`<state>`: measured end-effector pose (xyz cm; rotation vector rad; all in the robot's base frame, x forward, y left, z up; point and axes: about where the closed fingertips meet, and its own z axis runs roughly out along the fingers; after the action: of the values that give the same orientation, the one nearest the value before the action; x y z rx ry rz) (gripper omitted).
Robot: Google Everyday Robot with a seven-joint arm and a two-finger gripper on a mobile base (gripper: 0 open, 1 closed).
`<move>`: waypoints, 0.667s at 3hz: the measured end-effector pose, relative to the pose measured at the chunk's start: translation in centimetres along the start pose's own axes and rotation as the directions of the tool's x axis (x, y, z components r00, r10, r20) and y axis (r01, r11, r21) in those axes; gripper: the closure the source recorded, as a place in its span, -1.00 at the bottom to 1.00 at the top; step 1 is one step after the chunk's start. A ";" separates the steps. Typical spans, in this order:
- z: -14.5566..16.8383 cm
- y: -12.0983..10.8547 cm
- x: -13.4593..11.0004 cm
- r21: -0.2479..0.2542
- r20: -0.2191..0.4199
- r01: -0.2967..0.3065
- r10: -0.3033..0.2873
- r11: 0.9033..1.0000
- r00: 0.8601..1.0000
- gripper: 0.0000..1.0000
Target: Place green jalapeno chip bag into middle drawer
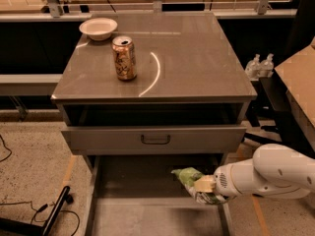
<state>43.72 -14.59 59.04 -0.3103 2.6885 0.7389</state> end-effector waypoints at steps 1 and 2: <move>0.0 0.1 0.0 0.000 -0.002 0.002 -0.002 1.000 1.000 0.63; 0.1 0.2 0.0 -0.001 -0.003 0.004 -0.004 1.000 1.000 0.16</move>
Offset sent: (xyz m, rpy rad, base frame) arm -0.0004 0.0009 -0.0003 -0.0001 0.0011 0.0029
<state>43.67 -14.42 59.07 -0.3171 2.6894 0.7396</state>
